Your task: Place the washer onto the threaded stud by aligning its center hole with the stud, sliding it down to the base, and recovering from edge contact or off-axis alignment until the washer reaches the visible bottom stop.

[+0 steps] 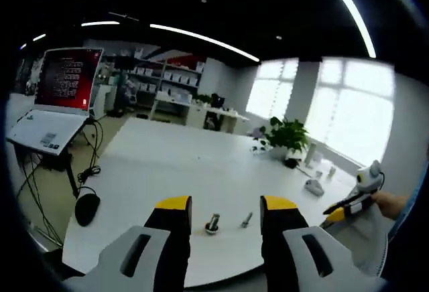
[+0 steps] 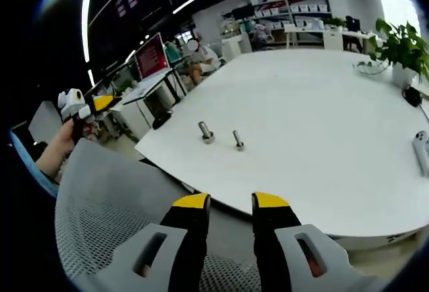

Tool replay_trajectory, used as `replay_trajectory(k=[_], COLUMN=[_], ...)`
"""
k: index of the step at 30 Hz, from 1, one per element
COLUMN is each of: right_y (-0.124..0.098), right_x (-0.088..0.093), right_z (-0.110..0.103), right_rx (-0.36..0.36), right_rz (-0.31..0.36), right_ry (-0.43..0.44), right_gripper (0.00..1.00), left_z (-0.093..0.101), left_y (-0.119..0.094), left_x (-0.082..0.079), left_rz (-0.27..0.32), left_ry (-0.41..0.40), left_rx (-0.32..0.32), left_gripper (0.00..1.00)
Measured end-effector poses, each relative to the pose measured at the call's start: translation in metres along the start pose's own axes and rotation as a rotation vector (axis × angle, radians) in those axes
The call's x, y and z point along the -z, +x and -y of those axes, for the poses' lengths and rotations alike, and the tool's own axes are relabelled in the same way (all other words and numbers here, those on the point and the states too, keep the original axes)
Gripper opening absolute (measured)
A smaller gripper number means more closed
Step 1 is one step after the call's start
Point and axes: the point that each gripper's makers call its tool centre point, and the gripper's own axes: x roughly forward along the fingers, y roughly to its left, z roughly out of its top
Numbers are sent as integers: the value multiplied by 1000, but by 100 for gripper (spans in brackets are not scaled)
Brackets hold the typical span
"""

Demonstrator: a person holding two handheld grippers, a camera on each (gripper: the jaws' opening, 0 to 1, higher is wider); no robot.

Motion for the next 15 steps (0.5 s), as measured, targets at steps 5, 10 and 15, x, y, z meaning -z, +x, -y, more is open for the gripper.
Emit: replay_trajectory(k=[5,10,15], right_y=[-1,0,1], right_x=[1,-1,2], right_z=[2,1,1], right_rx=[7,1,2], right_rz=[0,10,-14], right_ry=[15,14,9], right_gripper=[28,28,28], left_z=[15,32,30], left_y=[14,24,27], left_x=[3,-7,-11], left_rz=[0,15,27], left_ry=[9,53,74], left_rx=[11,24,-3], left_gripper=[46,42,37])
